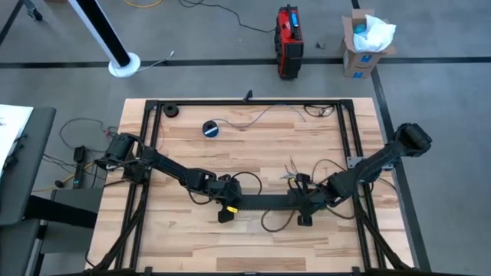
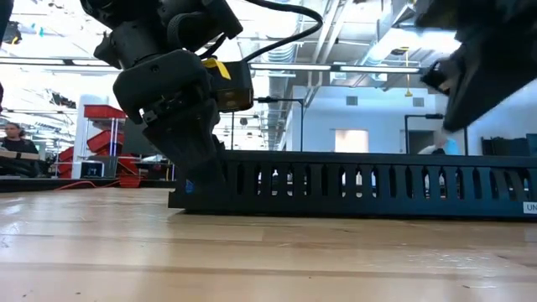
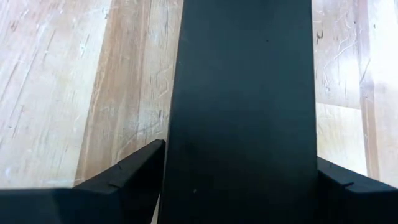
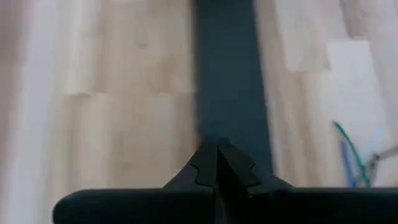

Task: Ziptie cables
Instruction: Close the black cable duct with the black cable duct cover

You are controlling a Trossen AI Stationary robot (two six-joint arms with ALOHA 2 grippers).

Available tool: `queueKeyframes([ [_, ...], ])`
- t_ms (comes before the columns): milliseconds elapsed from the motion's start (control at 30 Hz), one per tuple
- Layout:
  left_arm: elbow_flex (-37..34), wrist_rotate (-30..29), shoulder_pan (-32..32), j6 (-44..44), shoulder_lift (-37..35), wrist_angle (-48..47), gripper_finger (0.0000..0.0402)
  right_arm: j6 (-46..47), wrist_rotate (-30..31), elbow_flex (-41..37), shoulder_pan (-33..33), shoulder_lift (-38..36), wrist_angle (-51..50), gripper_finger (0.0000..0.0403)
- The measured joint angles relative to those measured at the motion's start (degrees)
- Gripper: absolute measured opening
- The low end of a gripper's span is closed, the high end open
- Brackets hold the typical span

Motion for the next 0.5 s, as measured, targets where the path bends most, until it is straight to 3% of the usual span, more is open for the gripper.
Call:
queueKeyframes([
  [200,-0.02,0.27,-0.09,0.64,0.04,0.57,0.0268,-1.92,-3.77,-4.08,-2.78,3.83,2.30,0.0000],
  [333,-0.02,3.93,0.59,-0.58,0.00,-0.08,0.0268,-3.42,-5.22,-4.12,-2.47,6.43,4.09,0.0000],
  [500,0.28,5.75,0.54,-2.08,-1.09,-5.94,0.0268,-3.63,-5.95,-4.22,-2.60,7.31,6.98,0.0000],
])
